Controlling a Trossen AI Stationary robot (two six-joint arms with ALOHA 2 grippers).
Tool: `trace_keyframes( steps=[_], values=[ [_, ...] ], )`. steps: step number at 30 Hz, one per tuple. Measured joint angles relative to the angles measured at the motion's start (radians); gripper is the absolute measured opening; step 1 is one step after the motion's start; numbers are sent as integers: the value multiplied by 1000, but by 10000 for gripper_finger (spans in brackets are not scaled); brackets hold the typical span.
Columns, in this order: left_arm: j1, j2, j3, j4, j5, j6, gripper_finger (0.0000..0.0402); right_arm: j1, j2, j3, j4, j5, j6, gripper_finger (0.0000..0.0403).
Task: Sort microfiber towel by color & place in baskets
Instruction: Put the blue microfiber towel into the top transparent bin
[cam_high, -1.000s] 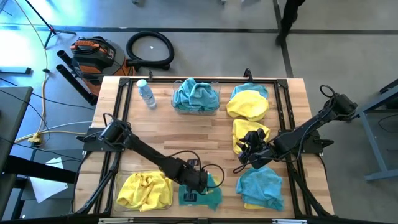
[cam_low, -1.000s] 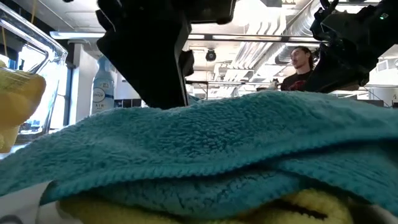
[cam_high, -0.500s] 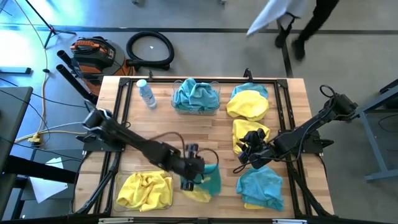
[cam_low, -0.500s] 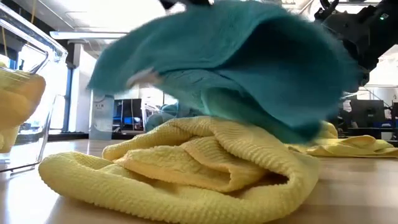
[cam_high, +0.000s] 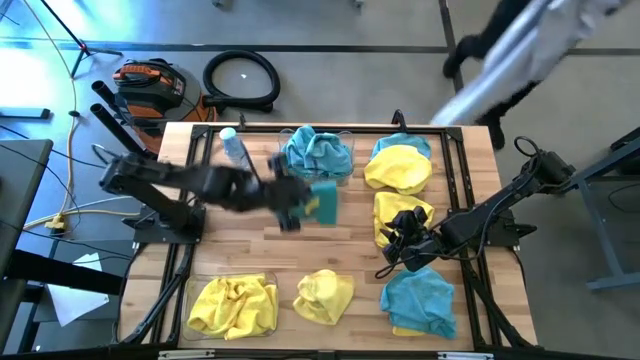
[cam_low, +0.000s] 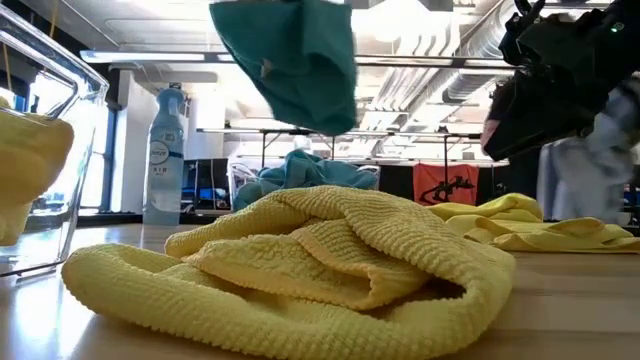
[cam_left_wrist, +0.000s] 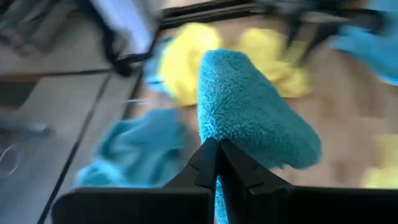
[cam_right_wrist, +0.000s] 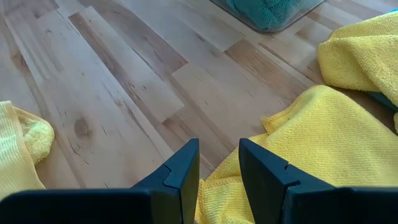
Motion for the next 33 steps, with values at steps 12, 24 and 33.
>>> trace_keyframes(
  steps=[12, 24, 33],
  values=[
    [513, -42, 0, -67, 158, 1, 0, -5, 0, 0, 0, 1, -8, 110],
    [690, 206, -1, -52, 364, -85, 0, -13, 0, 0, 0, 13, -31, 110],
    [691, 415, -1, -52, 364, -125, 0, -12, 0, 0, 0, 12, -27, 110]
  ],
)
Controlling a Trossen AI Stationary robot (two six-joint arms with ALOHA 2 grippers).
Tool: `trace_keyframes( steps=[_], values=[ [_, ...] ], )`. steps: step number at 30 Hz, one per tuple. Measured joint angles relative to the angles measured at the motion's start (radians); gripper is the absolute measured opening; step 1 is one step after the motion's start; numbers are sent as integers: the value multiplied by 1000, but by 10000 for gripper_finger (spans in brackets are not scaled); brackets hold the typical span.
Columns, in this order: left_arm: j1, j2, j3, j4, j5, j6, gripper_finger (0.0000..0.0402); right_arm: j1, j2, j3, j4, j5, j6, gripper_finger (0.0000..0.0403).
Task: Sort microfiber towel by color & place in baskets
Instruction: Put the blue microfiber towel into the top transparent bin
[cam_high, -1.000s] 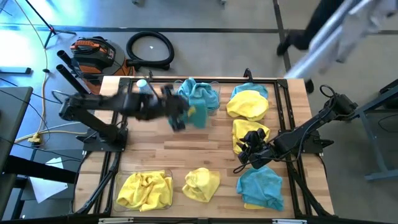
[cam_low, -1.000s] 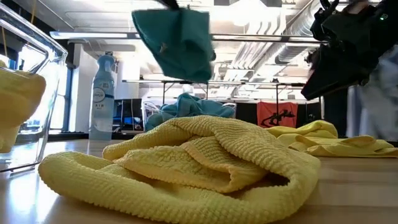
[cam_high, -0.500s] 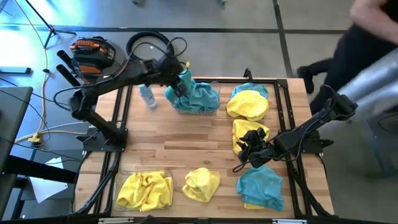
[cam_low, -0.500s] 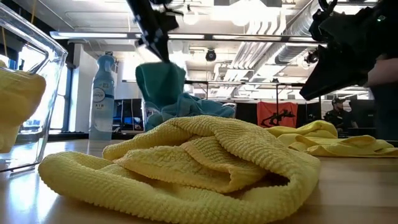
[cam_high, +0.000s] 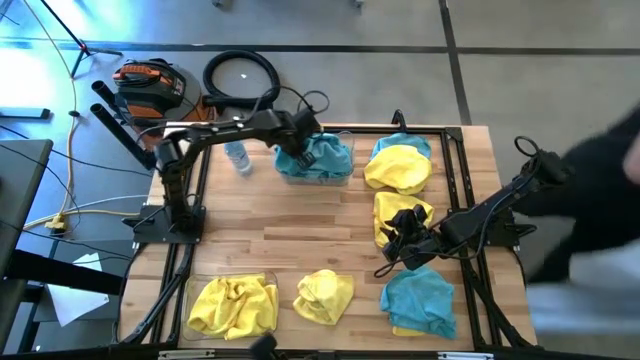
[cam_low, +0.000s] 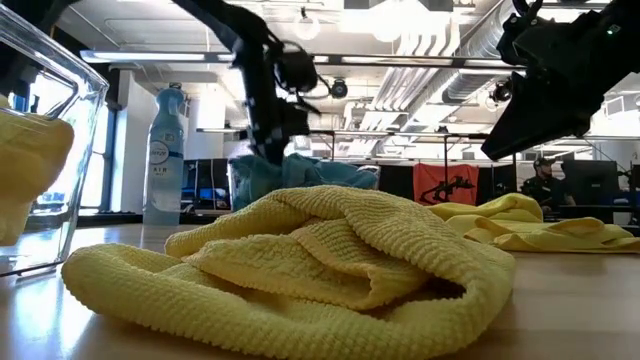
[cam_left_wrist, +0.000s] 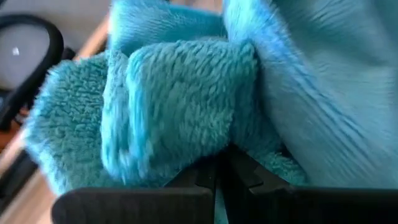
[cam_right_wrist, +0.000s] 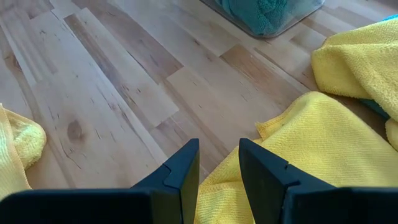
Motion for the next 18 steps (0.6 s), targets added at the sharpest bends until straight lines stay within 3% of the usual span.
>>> trace_keyframes(
  steps=[12, 18],
  values=[
    [-14, 154, 4, 68, 54, -38, 1, 0, 0, 0, 5, -1, 11, 110],
    [-14, 149, 2, 82, 59, -46, 31, 0, 0, 0, 6, -1, 11, 110]
  ],
)
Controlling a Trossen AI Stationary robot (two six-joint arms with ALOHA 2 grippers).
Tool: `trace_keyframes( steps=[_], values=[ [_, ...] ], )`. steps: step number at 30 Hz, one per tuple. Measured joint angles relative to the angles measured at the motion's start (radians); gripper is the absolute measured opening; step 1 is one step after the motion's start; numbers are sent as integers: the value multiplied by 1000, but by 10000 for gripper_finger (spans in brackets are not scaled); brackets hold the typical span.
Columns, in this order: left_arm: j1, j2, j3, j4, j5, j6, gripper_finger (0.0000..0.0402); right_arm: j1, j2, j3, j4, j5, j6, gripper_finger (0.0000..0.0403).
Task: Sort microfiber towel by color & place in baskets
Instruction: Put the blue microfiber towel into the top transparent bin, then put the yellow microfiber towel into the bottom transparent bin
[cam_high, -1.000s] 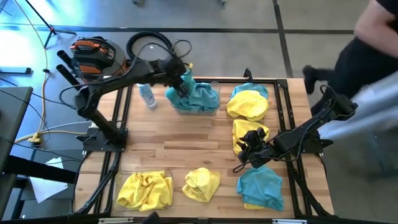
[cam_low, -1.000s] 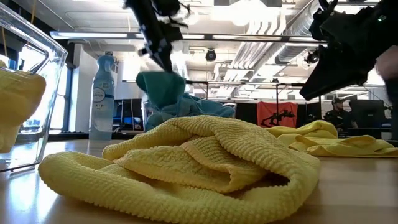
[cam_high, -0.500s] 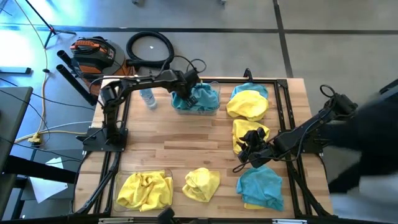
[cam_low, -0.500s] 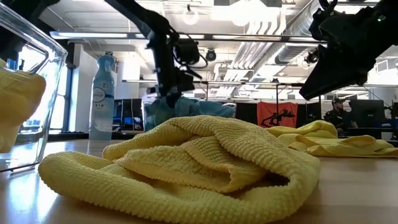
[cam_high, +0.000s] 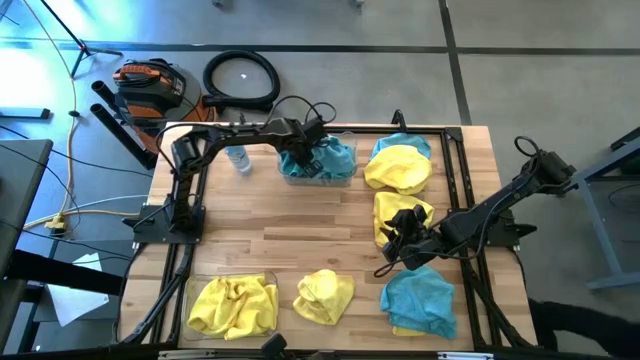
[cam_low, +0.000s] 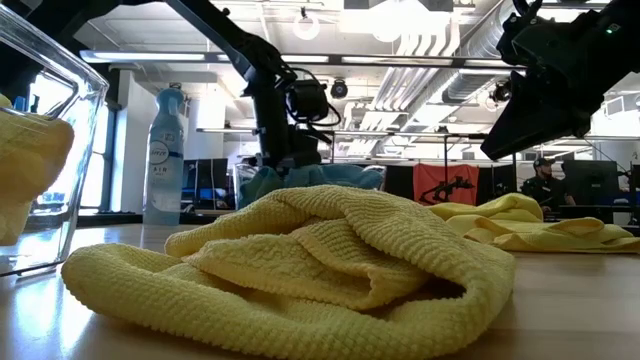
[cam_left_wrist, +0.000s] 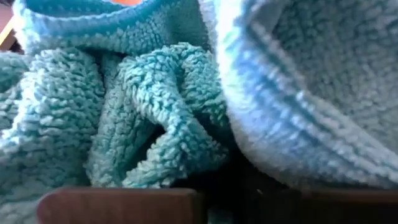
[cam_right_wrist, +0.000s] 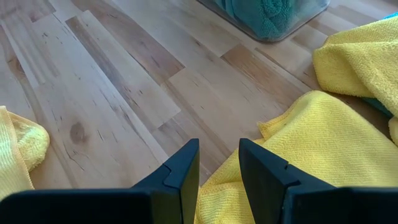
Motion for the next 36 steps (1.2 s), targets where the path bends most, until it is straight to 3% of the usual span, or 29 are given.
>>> trace_keyframes(
  steps=[9, 22, 28, 36],
  values=[
    [0, -36, -3, -15, 9, -17, 88, 0, 0, 0, 0, 0, -2, 110],
    [-22, -309, -4, -143, 14, -56, 93, 0, 0, 0, -5, -1, -3, 110],
    [-229, -467, -76, -114, -65, -43, 92, 0, 0, 0, -7, -1, -1, 110],
    [-551, -717, -456, 207, -121, -101, 92, 0, 0, 0, -7, 1, 13, 110]
  ],
)
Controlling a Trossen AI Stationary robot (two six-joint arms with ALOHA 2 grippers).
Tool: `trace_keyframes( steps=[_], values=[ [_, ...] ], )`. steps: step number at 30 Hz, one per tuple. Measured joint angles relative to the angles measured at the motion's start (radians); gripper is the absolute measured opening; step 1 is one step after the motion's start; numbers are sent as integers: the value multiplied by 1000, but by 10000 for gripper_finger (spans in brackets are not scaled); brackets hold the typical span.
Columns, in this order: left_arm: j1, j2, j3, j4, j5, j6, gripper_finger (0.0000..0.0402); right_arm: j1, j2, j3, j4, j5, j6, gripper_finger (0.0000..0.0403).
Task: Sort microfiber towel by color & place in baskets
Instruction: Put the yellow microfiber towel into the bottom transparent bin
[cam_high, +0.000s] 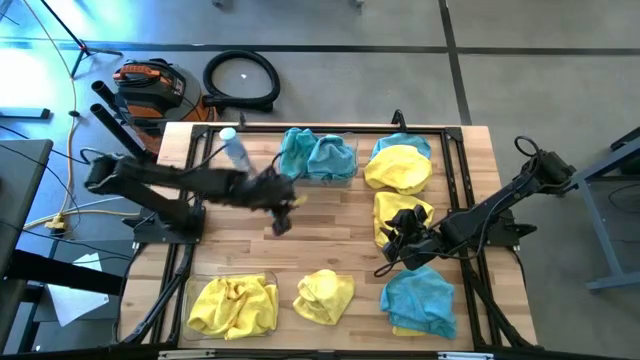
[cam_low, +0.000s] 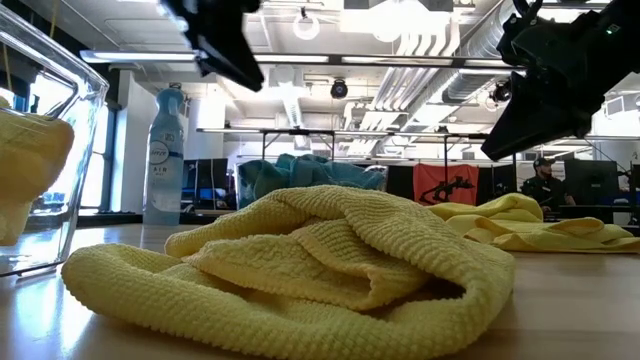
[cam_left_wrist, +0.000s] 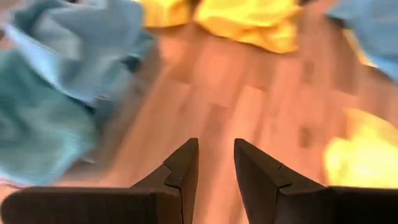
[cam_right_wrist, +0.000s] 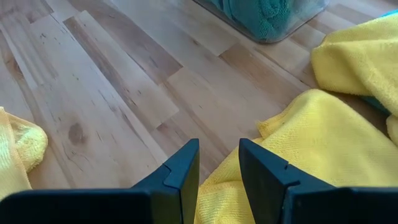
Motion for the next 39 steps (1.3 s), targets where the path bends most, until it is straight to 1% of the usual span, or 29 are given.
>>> trace_keyframes(
  steps=[3, 6, 9, 13, 18, 22, 25, 28, 32, 35, 39],
  values=[
    [-87, -96, -149, 137, -3, -39, 92, 0, 0, 0, 1, 24, -24, 110],
    [-158, -183, -274, 234, -5, -46, 92, -3, 0, 0, 3, 65, -51, 110],
    [-208, -262, -379, 307, -55, -47, 92, -12, 0, 0, 8, 76, -71, 110],
    [-250, -350, -491, 359, -130, -48, 92, -31, 0, 0, 8, 76, -94, 110],
    [-267, -438, -592, 385, -135, -48, 92, -59, 0, 0, 11, 76, -82, 110],
    [-269, -480, -662, 424, -137, -47, 92, -84, 0, 0, 39, 61, -36, 110],
    [-269, -498, -700, 441, -135, -57, 92, -102, 0, 0, 76, 59, -57, 110],
    [-269, -511, -720, 440, -127, -71, 92, -120, 0, 0, 92, 58, -86, 110],
    [-269, -538, -721, 440, -125, -15, 92, -143, 0, 0, 90, 46, -90, 110],
    [-269, -557, -721, 436, -121, -18, 92, -172, 0, 0, 58, -36, -71, 110],
    [-269, -561, -721, 419, -65, -20, 92, -231, 0, 0, -69, -192, 9, 112]
  ],
)
